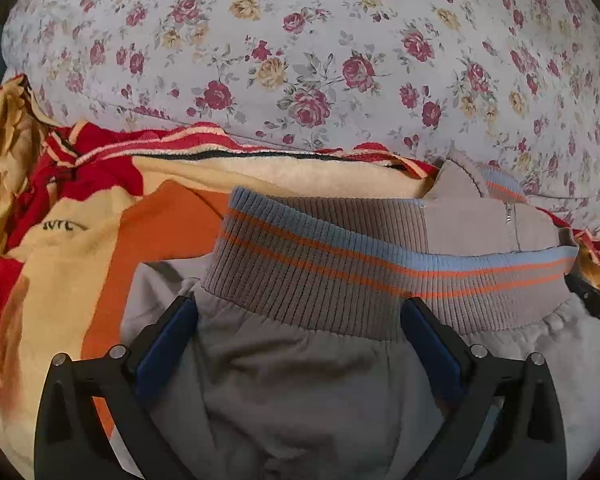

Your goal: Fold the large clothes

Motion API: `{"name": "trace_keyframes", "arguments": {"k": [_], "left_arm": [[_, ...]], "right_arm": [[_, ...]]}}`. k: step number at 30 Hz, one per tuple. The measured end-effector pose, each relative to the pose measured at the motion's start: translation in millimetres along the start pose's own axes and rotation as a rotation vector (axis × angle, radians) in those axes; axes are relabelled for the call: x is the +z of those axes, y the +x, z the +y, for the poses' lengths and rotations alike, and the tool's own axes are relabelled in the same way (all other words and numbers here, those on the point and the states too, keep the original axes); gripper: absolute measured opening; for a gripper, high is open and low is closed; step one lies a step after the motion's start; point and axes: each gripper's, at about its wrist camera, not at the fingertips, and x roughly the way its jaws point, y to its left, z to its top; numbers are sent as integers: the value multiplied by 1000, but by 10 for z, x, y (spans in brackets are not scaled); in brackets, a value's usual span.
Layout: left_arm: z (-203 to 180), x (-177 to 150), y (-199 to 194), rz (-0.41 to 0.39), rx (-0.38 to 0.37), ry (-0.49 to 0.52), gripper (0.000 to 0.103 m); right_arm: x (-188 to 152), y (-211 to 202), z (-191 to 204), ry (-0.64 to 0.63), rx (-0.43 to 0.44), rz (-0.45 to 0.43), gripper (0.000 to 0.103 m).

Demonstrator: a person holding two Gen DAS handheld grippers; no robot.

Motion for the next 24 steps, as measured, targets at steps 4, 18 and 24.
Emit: {"name": "trace_keyframes", "arguments": {"k": [4, 18, 24], "left_arm": [[139, 11, -68, 0, -34, -10, 87], [-409, -587, -635, -71, 1, 105, 71], [-467, -677, -422, -88, 81, 170, 79]], "right_arm": [[19, -513, 140, 2, -11, -119, 21], [-987, -606, 842, -128, -159, -40, 60], [-1082, -580, 930, -198, -161, -93, 75]]}}
